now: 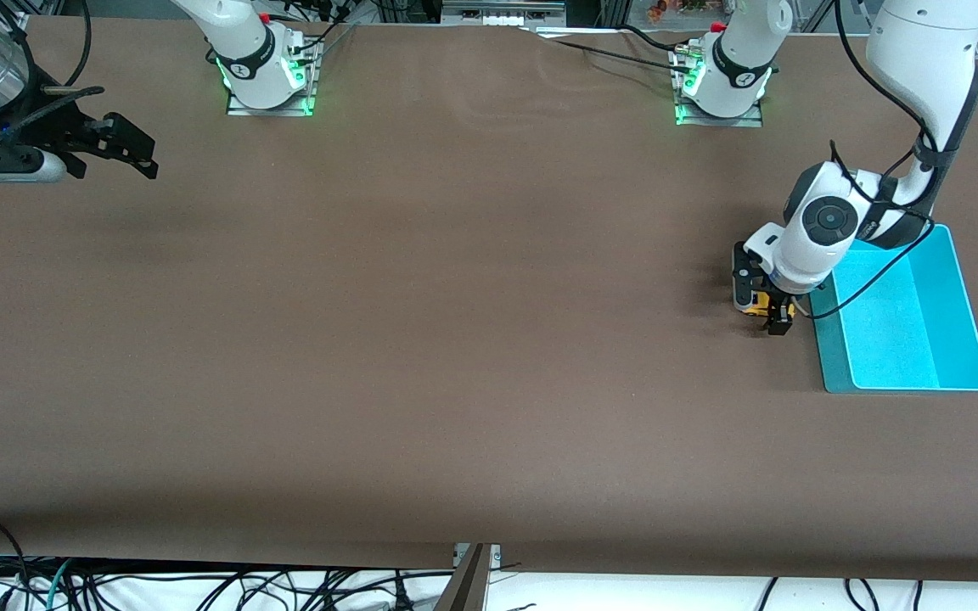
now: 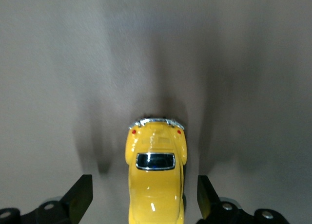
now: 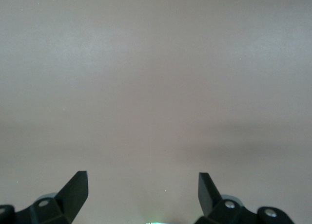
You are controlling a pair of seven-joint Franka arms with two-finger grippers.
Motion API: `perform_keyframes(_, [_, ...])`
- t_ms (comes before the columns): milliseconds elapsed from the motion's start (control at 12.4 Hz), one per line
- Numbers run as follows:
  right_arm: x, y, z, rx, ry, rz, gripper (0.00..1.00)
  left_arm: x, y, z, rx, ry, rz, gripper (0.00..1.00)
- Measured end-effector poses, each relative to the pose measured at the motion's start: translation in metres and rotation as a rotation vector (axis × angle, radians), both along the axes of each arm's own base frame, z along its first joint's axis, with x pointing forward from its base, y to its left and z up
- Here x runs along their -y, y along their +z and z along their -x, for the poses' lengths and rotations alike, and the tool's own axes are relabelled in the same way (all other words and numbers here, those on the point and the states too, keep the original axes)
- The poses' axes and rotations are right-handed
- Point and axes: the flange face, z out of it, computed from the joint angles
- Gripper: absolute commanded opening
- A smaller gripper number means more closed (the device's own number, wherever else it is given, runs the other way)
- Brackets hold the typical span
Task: Wind and store yellow beetle car
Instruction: 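Close the left gripper on the yellow car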
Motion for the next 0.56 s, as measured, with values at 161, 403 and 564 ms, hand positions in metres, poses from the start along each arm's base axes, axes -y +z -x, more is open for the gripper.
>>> perform_keyframes(161, [0.0, 0.001, 0.0, 0.001, 0.0, 0.0, 1.0, -0.006, -0.001, -0.001, 0.003, 0.003, 0.001, 0.17])
perform_keyframes(403, [0.0, 0.001, -0.001, 0.002, 0.0, 0.001, 1.0, -0.005, 0.002, -0.004, 0.012, 0.001, 0.002, 0.18])
perform_keyframes(564, [0.0, 0.001, 0.0, 0.0, 0.0, 0.001, 1.0, 0.006, 0.012, -0.009, 0.018, 0.007, 0.011, 0.17])
